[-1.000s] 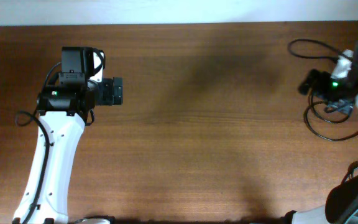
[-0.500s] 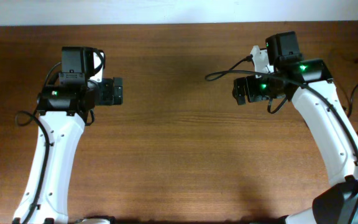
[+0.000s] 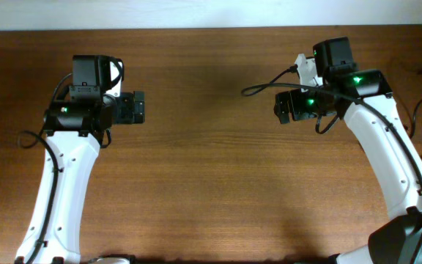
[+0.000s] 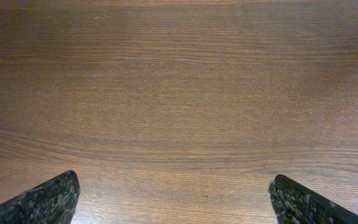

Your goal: Untangle cables

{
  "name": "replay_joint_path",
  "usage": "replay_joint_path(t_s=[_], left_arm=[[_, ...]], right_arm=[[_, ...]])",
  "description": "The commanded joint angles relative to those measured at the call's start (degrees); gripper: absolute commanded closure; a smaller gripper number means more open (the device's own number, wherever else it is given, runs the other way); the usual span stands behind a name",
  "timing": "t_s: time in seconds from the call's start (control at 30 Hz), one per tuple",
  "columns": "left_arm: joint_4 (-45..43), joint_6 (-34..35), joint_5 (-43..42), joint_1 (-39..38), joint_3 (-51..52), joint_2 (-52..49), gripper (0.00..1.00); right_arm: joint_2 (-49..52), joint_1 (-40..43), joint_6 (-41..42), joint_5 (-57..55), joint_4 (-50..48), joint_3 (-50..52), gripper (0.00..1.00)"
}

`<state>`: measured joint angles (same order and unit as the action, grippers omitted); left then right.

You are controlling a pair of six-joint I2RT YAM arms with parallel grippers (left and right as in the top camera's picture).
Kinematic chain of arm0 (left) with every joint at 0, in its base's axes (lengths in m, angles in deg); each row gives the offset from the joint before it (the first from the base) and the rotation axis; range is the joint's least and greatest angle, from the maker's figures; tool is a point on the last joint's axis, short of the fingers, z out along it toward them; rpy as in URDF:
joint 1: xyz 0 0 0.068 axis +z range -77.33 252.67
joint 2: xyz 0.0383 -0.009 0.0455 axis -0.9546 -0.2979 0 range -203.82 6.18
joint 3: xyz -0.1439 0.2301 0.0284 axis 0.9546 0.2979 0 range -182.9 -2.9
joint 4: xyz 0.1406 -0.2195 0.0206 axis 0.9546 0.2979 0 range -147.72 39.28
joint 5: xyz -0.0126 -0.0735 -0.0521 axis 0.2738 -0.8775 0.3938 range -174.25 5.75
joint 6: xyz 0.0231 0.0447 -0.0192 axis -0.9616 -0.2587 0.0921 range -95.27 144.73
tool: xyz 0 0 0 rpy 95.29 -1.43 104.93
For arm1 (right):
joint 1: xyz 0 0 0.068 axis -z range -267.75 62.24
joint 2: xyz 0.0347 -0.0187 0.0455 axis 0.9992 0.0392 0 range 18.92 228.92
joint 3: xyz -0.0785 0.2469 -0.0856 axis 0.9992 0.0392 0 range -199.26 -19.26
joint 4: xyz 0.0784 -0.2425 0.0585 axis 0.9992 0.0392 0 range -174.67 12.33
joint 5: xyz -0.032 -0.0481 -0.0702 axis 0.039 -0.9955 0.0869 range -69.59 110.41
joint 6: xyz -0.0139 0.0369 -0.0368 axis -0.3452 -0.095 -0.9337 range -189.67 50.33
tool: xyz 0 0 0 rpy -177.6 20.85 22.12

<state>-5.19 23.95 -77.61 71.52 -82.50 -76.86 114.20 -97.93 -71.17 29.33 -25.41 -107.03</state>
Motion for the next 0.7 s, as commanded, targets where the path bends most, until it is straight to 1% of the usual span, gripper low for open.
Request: replay_joint_path(t_s=[0.0, 0.1, 0.27, 0.33, 0.4, 0.5, 0.6, 0.63, 0.67], left_arm=[[-0.1, 0.6, -0.4, 0.2, -0.3, -0.3, 0.01], [0.1, 0.5, -0.1, 0.1, -0.3, 0.5, 0.01], [5.2, 0.5, 0.7, -2.3, 0.4, 3.9, 0.01], [3.7, 0.6, 0.7, -2.8, 6.1, 9.4, 0.01], [-4.0, 0.6, 0.3, -2.8, 15.9, 15.8, 0.01], [-18.1, 0.6, -0.9, -2.8, 33.6, 29.1, 0.01], [-32.6, 1.6, -1.3, -2.8, 48.1, 42.3, 0.01], [-36.3, 2.3, -1.3, -2.8, 51.3, 45.5, 0.01], [-42.4, 2.8, -1.3, -2.8, 55.9, 50.2, 0.01]], right_arm=[[-1.2, -0.3, 0.0, -0.5, -0.2, 0.1, 0.02], [-1.2, -0.3, 0.0, -0.5, -0.2, 0.1, 0.02], [-1.2, -0.3, 0.0, -0.5, -0.2, 0.1, 0.02], [-1.2, -0.3, 0.0, -0.5, -0.2, 0.1, 0.02], [-1.2, -0.3, 0.0, -0.5, -0.2, 0.1, 0.02], [-1.2, -0.3, 0.0, -0.5, -0.2, 0.1, 0.02], [-1.2, -0.3, 0.0, -0.5, -0.2, 0.1, 0.02], [-1.2, -0.3, 0.0, -0.5, -0.2, 0.1, 0.02], [-1.2, -0.3, 0.0, -0.5, -0.2, 0.1, 0.02]])
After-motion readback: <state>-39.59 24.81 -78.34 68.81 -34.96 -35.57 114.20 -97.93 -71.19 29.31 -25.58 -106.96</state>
